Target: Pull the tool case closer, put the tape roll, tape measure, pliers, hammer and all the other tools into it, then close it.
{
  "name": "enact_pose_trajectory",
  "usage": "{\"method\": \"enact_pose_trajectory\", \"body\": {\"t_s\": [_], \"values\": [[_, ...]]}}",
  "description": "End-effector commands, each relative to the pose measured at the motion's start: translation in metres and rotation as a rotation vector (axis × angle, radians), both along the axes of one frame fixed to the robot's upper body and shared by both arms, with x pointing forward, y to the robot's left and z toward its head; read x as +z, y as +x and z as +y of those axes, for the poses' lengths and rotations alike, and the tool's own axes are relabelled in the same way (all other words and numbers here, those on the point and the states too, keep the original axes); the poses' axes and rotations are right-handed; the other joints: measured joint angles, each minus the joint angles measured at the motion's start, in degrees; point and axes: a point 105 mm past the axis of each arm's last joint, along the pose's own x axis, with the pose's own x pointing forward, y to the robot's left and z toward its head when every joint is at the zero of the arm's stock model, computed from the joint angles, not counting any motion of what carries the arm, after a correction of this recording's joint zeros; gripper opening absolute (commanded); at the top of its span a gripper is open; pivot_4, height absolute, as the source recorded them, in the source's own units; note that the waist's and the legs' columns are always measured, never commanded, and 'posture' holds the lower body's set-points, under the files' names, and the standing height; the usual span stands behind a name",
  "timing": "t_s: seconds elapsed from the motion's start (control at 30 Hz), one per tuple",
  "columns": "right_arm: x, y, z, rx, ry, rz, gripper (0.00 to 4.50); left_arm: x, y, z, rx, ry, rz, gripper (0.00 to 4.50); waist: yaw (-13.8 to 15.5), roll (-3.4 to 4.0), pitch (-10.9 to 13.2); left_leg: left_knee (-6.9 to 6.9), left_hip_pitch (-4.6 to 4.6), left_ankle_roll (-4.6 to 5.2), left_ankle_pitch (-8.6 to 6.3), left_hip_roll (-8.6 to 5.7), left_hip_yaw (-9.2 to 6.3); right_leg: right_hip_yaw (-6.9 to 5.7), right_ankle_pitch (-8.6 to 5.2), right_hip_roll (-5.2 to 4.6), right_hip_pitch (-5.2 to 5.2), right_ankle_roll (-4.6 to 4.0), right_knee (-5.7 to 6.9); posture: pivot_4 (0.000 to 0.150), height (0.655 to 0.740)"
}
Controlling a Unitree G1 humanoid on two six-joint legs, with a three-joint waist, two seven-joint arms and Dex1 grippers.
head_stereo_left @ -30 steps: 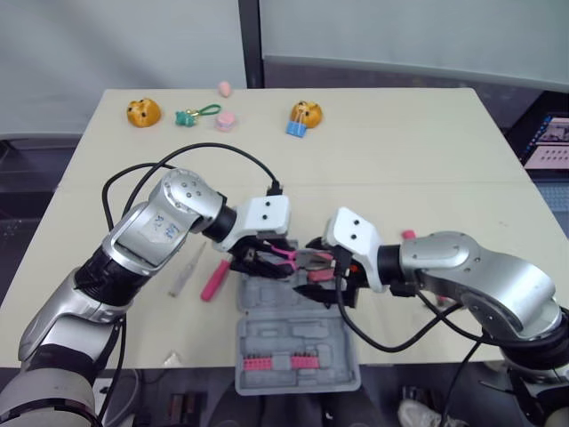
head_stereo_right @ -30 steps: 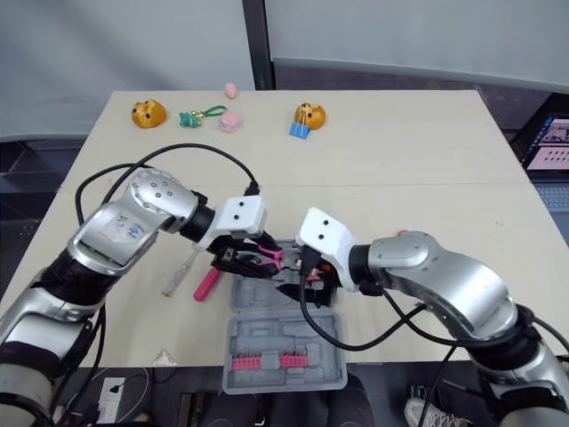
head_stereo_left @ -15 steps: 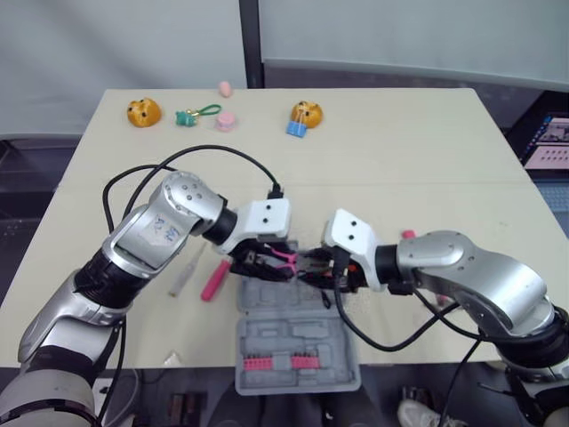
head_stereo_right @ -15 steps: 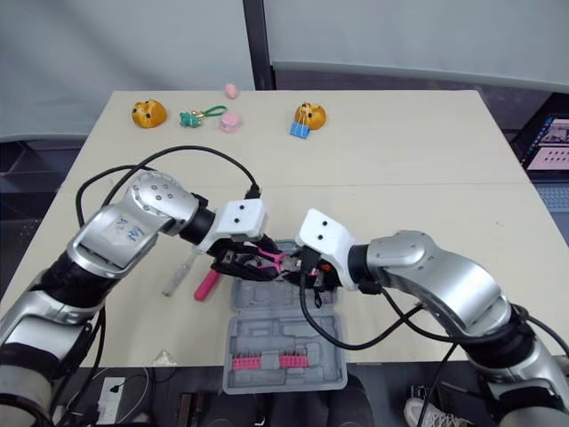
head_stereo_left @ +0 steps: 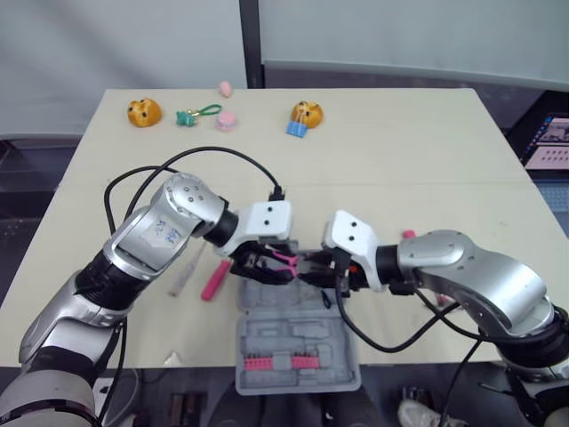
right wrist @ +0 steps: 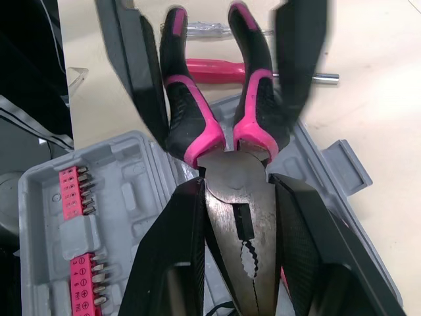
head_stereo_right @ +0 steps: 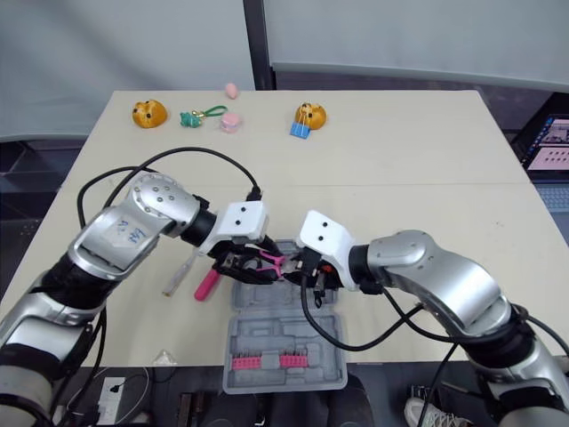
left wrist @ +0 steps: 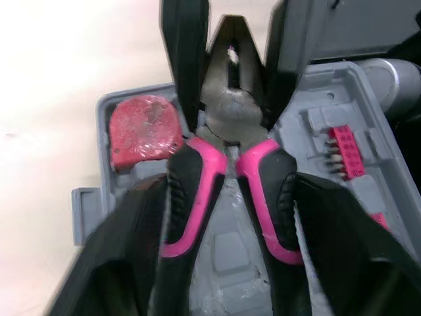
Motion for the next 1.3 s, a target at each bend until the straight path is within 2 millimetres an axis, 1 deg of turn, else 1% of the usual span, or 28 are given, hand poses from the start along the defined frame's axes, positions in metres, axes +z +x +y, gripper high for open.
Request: {"method": "enact_pose_trajectory", "body": {"t_s": [0.03, 0.07, 0.17, 0.2, 0.27, 0.33, 0.37, 0.47, 0.53, 0.67, 0.73, 0.8, 0.9, 1.0, 1.1, 1.3], "values": [[0.009, -0.005, 0.005, 0.043, 0.022, -0.029, 0.99, 0.018, 0.002, -0.003, -0.001, -0.069, -0.090, 4.50, 0.0, 0.00, 0.0, 0.00, 0.00, 0.00, 0.00, 0.00, 0.00, 0.00, 0.00, 0.00, 0.00, 0.00, 0.00, 0.150, 0.7121], [0.009, -0.005, 0.005, 0.044, 0.022, -0.029, 0.99, 0.022, 0.005, -0.003, 0.019, -0.087, -0.105, 4.50, 0.0, 0.00, 0.0, 0.00, 0.00, 0.00, 0.00, 0.00, 0.00, 0.00, 0.00, 0.00, 0.00, 0.00, 0.00, 0.150, 0.7121], [0.008, -0.006, 0.005, 0.045, 0.023, -0.027, 0.99, 0.036, 0.001, 0.004, 0.036, -0.152, -0.032, 4.50, 0.0, 0.00, 0.0, 0.01, 0.00, 0.00, 0.00, 0.00, 0.00, 0.00, 0.00, 0.00, 0.00, 0.00, 0.00, 0.150, 0.7121], [0.008, -0.006, 0.004, 0.044, 0.022, -0.026, 0.99, 0.044, 0.000, 0.007, 0.053, -0.192, -0.012, 4.50, 0.0, 0.00, 0.0, 0.01, 0.00, 0.00, 0.00, 0.00, 0.00, 0.00, 0.00, -0.01, -0.01, 0.00, 0.02, 0.150, 0.7121], [0.006, -0.006, 0.002, 0.039, 0.018, -0.024, 0.99, 0.063, -0.005, 0.023, 0.081, -0.262, 0.013, 4.50, -0.4, 0.00, 0.0, 0.00, 0.00, 0.00, 0.00, 0.01, -0.01, 0.00, 0.00, 0.00, -0.03, 0.00, 0.03, 0.150, 0.7121], [0.006, -0.007, 0.001, 0.034, 0.015, -0.023, 0.99, 0.077, -0.010, 0.038, 0.108, -0.325, 0.027, 4.50, -1.0, 0.00, 0.0, -0.02, -0.01, 0.00, 0.00, 0.02, -0.01, 0.00, 0.00, 0.00, -0.08, 0.00, 0.05, 0.150, 0.7121], [0.006, -0.007, -0.001, 0.030, 0.014, -0.025, 0.99, 0.083, -0.013, 0.048, 0.129, -0.357, 0.043, 4.50, -1.3, 0.01, 0.0, -0.05, -0.01, 0.00, 0.00, 0.03, -0.03, 0.00, 0.00, 0.00, -0.09, 0.00, 0.06, 0.150, 0.7121], [0.008, -0.007, -0.005, 0.022, 0.014, -0.031, 0.99, 0.088, -0.026, 0.074, 0.191, -0.421, 0.098, 4.50, -1.8, 0.02, 0.0, -0.10, 0.00, 0.01, -0.01, 0.06, 0.02, 0.01, 0.00, -0.04, -0.20, 0.00, 0.11, 0.150, 0.7121], [0.012, -0.008, -0.008, 0.018, 0.008, -0.036, 0.99, 0.086, -0.035, 0.090, 0.256, -0.491, 0.135, 4.50, -2.0, 0.02, 0.0, -0.08, -0.01, 0.01, 0.00, 0.23, 0.03, 0.01, 0.00, -0.07, -0.25, -0.01, 0.21, 0.150, 0.7121], [0.014, -0.009, -0.015, 0.013, -0.009, -0.032, 0.99, 0.079, -0.046, 0.109, 0.337, -0.593, 0.123, 4.50, -1.8, 0.01, 0.0, 0.00, -0.01, 0.01, -0.01, 0.26, 0.02, 0.05, 0.01, -0.10, -0.28, -0.03, 0.37, 0.150, 0.7121], [0.016, -0.011, -0.019, 0.020, -0.025, -0.026, 0.99, 0.065, -0.054, 0.122, 0.393, -0.614, 0.091, 4.50, -1.6, 0.01, 0.0, 0.00, -0.01, 0.01, -0.01, 0.26, 0.02, 0.07, 0.01, -0.11, -0.28, -0.04, 0.35, 0.150, 0.7121], [0.018, -0.013, -0.021, 0.033, -0.036, -0.019, 0.99, 0.055, -0.060, 0.129, 0.425, -0.632, 0.046, 4.50, -1.4, 0.01, 0.0, -0.03, 0.01, 0.01, -0.02, 0.27, 0.06, 0.10, 0.01, -0.13, -0.29, -0.05, 0.31, 0.150, 0.7121], [0.021, -0.017, -0.020, 0.066, -0.053, -0.012, 0.99, 0.023, -0.075, 0.139, 0.468, -0.565, 0.045, 4.50, -1.3, -0.02, 0.0, -0.03, -0.01, -0.01, -0.03, 0.35, 0.09, 0.09, 0.03, -0.09, -0.27, -0.08, 0.14, 0.150, 0.7121], [0.020, -0.020, -0.021, 0.094, -0.069, -0.002, 0.99, 0.004, -0.090, 0.143, 0.446, -0.521, 0.015, 4.50, -1.2, -0.02, 0.0, -0.06, 0.00, -0.01, -0.03, 0.38, 0.14, 0.09, 0.04, -0.08, -0.21, -0.10, -0.02, 0.150, 0.7121], [0.019, -0.022, -0.022, 0.117, -0.085, 0.009, 0.99, -0.004, -0.100, 0.147, 0.432, -0.532, -0.023, 4.50, -0.9, -0.02, 0.0, -0.06, 0.00, -0.02, -0.04, 0.38, 0.14, 0.04, 0.07, -0.10, -0.15, -0.15, -0.09, 0.150, 0.7121], [0.012, -0.020, -0.019, 0.132, -0.100, 0.022, 0.99, -0.010, -0.101, 0.165, 0.486, -0.552, -0.126, 4.50, -1.1, -0.02, 0.0, -0.06, 0.02, -0.01, -0.04, 0.38, 0.13, 0.00, 0.09, -0.09, -0.08, -0.16, -0.12, 0.150, 0.7121]]}}
